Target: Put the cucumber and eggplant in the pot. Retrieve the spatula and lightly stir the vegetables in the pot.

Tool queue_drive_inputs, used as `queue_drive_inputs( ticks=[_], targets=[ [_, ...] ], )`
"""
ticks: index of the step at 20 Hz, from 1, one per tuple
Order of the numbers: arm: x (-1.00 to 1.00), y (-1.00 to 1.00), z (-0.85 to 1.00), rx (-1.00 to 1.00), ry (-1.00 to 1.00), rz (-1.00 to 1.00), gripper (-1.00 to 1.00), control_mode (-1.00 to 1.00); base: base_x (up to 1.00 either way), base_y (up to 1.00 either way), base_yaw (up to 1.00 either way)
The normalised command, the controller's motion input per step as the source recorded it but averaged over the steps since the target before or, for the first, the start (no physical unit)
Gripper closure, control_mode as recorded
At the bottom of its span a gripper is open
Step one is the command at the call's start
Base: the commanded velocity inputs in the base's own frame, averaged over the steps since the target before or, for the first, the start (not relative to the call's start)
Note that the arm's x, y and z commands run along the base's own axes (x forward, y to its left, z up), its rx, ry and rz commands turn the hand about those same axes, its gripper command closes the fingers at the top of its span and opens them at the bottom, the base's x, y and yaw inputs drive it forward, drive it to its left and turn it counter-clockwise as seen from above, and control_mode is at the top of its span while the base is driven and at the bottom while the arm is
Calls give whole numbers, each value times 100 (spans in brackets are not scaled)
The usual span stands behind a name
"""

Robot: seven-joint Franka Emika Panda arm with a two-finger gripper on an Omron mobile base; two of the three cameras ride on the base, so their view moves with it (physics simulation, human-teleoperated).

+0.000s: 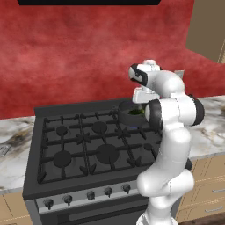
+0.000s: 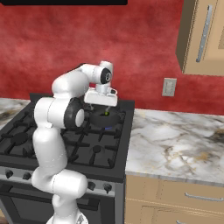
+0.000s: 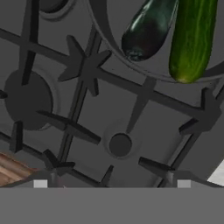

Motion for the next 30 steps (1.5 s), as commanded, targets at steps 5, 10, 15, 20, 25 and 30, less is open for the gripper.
queue_drive_inputs(
  ticks=[5, 10, 15, 20, 25, 30],
  targets=[
    [-100, 13, 1, 0, -12, 7, -100, -100, 0, 0, 0],
    [-75, 12, 12, 0, -19, 4, -100, -100, 0, 0, 0],
    [0, 0, 0, 0, 0, 0, -100, -100, 0, 0, 0],
    [0, 0, 0, 0, 0, 0, -100, -100, 0, 0, 0],
    [0, 0, 0, 0, 0, 0, -100, 100, -64, 35, 2],
    [0, 0, 0, 0, 0, 0, -100, 100, -57, 100, 0]
  ],
)
